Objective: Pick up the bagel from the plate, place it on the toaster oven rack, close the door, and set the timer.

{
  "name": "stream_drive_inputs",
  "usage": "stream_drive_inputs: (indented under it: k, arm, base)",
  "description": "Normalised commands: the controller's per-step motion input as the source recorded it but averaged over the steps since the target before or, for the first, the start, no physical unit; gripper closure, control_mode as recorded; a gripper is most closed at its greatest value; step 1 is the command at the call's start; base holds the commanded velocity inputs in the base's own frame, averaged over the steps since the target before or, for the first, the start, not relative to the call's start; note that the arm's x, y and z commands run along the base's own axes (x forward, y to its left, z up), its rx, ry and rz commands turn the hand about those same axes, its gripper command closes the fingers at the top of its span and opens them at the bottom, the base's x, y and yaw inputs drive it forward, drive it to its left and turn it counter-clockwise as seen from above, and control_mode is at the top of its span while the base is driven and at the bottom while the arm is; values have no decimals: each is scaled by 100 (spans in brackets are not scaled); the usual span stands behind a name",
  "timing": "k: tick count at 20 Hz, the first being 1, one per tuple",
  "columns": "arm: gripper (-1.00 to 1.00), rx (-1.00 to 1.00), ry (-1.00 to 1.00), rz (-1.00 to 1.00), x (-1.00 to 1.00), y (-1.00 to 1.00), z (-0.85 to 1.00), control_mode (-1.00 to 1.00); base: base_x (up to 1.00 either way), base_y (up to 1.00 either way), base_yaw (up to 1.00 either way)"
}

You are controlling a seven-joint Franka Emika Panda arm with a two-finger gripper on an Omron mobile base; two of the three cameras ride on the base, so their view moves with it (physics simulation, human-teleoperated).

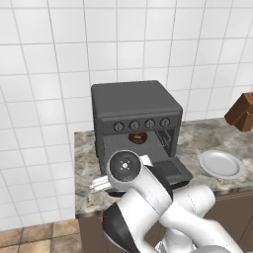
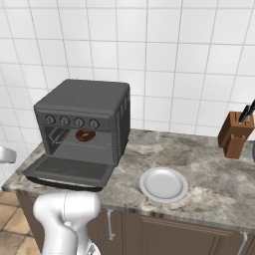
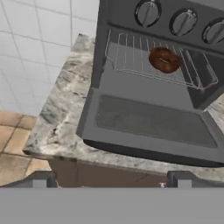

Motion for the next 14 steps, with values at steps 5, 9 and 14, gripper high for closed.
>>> stream_drive_inputs:
  k: [5,9,14]
  arm:
    - [-100,-41,6,2,-5,14,-1,-100]
    - [-100,-39,7,0,0,0,-19,-100]
    - [-100,-33,1,0,0,-1,-38,-100]
  base:
    - [0,0,0]
    - [0,0,0]
    - [0,0,0]
